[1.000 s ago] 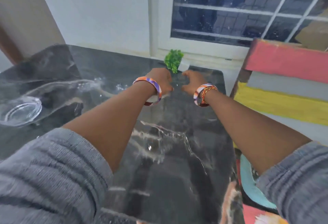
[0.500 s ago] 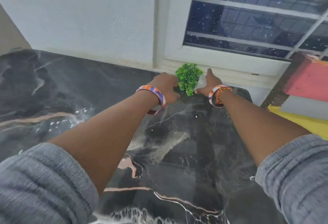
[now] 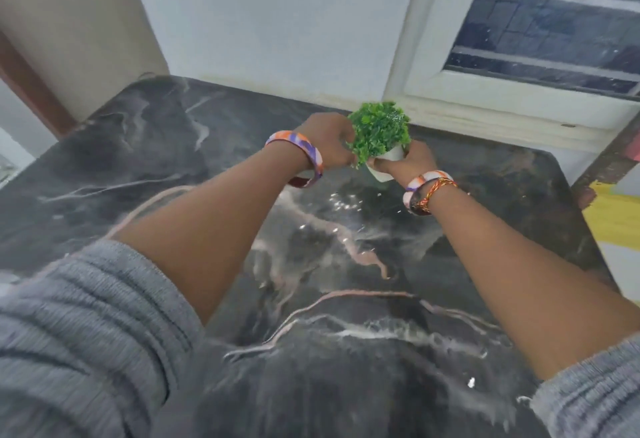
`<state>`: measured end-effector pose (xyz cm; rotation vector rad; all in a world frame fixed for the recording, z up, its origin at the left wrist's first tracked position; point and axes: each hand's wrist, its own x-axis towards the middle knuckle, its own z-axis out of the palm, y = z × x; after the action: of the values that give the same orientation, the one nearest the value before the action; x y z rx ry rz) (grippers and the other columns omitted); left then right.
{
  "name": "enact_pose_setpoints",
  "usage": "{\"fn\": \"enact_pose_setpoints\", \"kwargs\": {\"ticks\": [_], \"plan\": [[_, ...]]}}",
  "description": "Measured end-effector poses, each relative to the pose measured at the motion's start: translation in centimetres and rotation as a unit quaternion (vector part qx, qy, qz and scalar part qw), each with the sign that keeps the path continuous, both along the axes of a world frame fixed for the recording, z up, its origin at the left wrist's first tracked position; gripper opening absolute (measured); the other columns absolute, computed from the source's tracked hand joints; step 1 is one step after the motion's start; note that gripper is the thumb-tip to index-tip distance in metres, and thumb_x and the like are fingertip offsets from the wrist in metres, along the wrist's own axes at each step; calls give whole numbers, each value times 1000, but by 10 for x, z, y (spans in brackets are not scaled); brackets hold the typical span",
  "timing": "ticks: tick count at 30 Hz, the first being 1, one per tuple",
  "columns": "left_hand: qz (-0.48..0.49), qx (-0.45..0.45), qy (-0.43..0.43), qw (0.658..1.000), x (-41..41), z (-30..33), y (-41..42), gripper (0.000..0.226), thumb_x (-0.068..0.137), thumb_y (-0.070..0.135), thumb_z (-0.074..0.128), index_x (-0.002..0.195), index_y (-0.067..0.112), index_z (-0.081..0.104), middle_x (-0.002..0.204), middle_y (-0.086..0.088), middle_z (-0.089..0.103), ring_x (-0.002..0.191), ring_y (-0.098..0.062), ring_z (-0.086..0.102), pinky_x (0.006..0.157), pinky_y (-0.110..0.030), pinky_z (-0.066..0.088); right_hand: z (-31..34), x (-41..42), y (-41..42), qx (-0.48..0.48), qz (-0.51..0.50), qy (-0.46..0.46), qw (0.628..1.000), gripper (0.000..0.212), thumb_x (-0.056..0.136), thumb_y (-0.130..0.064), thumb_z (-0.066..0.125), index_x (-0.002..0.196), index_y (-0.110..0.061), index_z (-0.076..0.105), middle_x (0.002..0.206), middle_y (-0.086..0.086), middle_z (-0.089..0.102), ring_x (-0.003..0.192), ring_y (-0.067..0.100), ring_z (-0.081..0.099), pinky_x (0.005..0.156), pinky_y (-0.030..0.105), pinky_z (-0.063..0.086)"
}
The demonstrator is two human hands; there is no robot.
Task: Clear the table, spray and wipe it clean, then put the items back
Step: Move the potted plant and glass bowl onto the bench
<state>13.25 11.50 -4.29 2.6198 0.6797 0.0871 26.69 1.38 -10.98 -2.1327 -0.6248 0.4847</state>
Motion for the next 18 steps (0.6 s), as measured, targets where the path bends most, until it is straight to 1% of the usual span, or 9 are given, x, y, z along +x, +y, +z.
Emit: {"fn": "enact_pose_setpoints", "kwargs": {"ticks": [3,5,7,8,10,13,15,16,18], "plan": [[2,12,6,1000,-73,6,22,34,83,18,64,113,2,64,119,-16,64,112,-30,59,96,-33,47,1,-70,7,14,11,-22,1000,55,62,-35,81,109,-12,64,108,8,69,99,26,64,90,40,52],[14,34,40,999,-119,6,38,36,81,21,67,110,0,64,116,-18,65,108,-31,60,93,-33,48,4,-112,11,21,16,-29,999,59,59,-42,81,108,-13,64,108,8,69,99,26,64,90,42,52],[28,41,112,992,-165,3,52,50,76,34,73,113,3,61,117,-16,64,106,-31,60,90,-32,46,6,-148,16,26,13,-36,999,69,49,-55,77,105,-15,65,105,6,70,97,27,65,90,44,51],[35,36,155,987,-184,0,55,61,71,41,76,118,7,59,120,-13,63,107,-29,59,91,-31,46,6,-161,18,30,13,-34,999,68,50,-55,77,104,-16,65,103,5,70,95,26,65,90,43,51],[30,14,216,976,-222,-8,58,82,60,49,80,129,14,51,128,-5,58,114,-25,57,97,-29,45,8,-193,21,51,10,-30,998,55,60,-42,81,104,-13,65,101,6,69,93,26,65,85,37,51],[-6,-39,233,972,-253,-26,49,103,59,44,83,144,18,30,149,-2,38,134,-22,41,109,-29,34,5,-220,18,69,-2,-34,997,46,66,-33,81,103,-11,64,93,3,65,88,24,63,79,34,51],[-33,-16,264,964,-265,-34,43,115,59,44,83,149,20,16,155,-5,25,141,-24,30,113,-31,29,6,-236,12,78,-12,-39,996,46,66,-32,81,102,-10,64,91,2,65,87,24,63,77,33,50],[-38,-3,272,962,-269,-38,42,119,58,43,84,149,21,12,155,-9,23,141,-27,30,113,-33,31,6,-242,8,81,-18,-36,996,45,66,-33,81,101,-11,64,92,2,65,87,24,63,77,33,50],[-34,13,257,966,-273,-47,43,119,56,41,85,149,21,14,149,-16,28,136,-33,35,109,-36,37,7,-249,-3,82,-32,-38,995,44,66,-36,81,99,-13,64,93,3,67,86,24,63,77,34,50]]}}
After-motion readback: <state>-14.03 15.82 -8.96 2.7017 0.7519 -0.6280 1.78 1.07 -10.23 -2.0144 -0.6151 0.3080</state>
